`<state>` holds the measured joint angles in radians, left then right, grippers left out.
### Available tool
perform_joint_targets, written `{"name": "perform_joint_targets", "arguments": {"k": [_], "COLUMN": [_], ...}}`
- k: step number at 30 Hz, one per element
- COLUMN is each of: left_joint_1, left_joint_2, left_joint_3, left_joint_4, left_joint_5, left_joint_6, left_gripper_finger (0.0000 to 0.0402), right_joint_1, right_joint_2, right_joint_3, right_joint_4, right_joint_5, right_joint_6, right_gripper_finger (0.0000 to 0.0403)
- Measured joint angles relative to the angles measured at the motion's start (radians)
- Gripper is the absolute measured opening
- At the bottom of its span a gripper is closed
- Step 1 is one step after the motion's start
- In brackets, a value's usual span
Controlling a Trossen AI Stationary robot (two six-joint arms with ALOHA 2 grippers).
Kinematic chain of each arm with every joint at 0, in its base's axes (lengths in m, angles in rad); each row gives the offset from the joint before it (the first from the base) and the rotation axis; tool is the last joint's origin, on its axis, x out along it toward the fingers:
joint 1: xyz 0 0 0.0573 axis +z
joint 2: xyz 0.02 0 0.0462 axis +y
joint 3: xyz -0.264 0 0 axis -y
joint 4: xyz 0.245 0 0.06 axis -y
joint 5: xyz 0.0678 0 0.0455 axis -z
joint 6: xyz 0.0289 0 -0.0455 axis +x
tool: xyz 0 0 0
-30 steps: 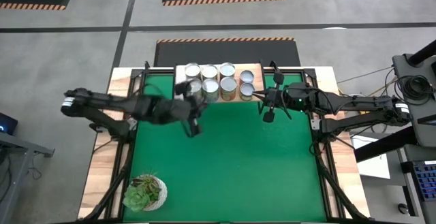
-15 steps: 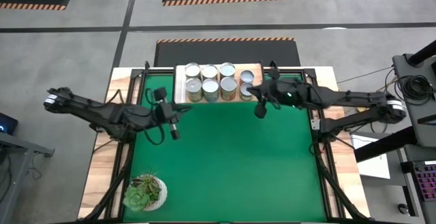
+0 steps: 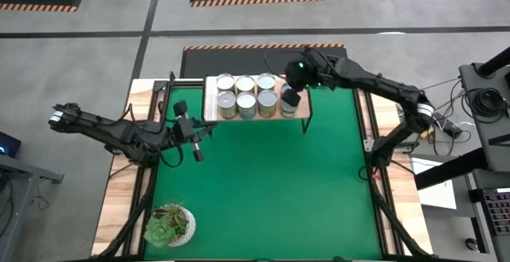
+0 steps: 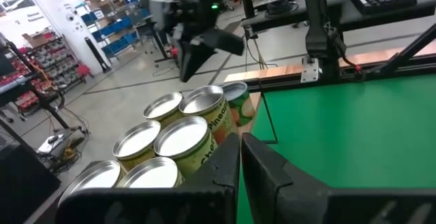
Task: Pick and place cans onto a shelf
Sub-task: Adjust the canned goods on the shelf
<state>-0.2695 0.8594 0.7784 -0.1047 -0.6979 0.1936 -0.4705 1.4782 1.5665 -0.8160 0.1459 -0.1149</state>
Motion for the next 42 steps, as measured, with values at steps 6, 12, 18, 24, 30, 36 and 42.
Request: {"name": "perform_joint_targets", "arguments": {"k": [6, 12, 18, 24, 30, 36, 42], "left_joint_1": [0.0, 0.0, 0.0, 0.0, 0.0, 0.0, 0.0], "left_joint_2": [0.004, 0.005, 0.011, 0.016, 0.024, 0.026, 0.026], "left_joint_3": [0.005, 0.005, 0.005, 0.005, 0.005, 0.005, 0.005], "left_joint_4": [-0.008, -0.011, -0.018, -0.018, -0.018, -0.016, -0.016], "left_joint_5": [0.001, 0.002, 0.003, 0.007, 0.008, 0.009, 0.01], "left_joint_6": [-0.008, -0.027, -0.054, -0.075, -0.078, -0.078, -0.077], "left_gripper_finger": [0.0, 0.0, 0.0, 0.0, 0.0, 0.0, 0.0], "right_joint_1": [-0.052, -0.049, -0.049, -0.049, -0.049, -0.047, -0.044], "right_joint_2": [0.086, 0.127, 0.135, 0.123, 0.121, 0.128, 0.128], "right_joint_3": [0.076, 0.105, 0.113, 0.113, 0.113, 0.113, 0.113], "right_joint_4": [0.004, 0.01, 0.011, 0.013, 0.014, 0.022, 0.03], "right_joint_5": [-0.144, -0.157, -0.155, -0.159, -0.18, -0.18, -0.181], "right_joint_6": [-0.013, -0.031, -0.035, -0.035, -0.026, -0.026, -0.023], "right_gripper_finger": [0.0008, 0.0008, 0.0008, 0.0008, 0.0009, 0.0008, 0.0008]}}
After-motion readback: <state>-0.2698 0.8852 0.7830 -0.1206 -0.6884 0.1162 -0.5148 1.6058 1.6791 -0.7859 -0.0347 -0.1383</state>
